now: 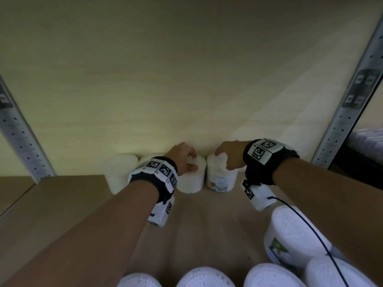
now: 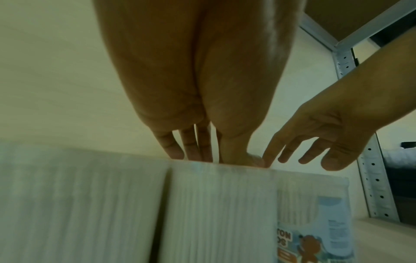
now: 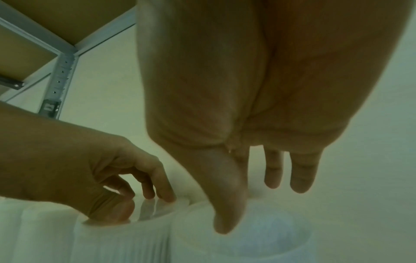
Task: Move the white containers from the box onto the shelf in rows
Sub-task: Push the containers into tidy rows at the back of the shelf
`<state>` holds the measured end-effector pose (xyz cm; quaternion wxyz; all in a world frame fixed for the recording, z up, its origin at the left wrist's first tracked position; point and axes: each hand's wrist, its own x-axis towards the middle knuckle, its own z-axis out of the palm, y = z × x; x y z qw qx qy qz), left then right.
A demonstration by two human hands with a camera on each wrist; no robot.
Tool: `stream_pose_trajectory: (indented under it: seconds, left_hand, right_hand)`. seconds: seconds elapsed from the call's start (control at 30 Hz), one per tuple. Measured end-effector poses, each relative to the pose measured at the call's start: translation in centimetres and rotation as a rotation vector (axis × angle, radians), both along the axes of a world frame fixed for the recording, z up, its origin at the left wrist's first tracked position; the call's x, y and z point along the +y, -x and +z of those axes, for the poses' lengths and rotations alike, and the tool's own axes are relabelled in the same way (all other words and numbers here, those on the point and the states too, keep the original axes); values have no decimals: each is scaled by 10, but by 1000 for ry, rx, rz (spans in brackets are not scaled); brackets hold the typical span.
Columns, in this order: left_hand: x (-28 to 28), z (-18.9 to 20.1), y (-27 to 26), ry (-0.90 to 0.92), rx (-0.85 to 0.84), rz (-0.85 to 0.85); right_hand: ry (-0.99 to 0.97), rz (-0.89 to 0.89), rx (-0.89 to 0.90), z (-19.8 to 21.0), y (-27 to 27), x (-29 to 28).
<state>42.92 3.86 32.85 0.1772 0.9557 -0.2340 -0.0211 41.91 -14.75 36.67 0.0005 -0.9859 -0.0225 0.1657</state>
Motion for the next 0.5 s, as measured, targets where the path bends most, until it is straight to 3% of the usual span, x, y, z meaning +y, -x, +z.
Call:
stream_pose_trajectory:
  seconds: [0.5]
  left_hand:
    - [-2, 1, 0, -9, 5, 17]
  right_hand:
    - [61, 27, -13, -2, 5, 2]
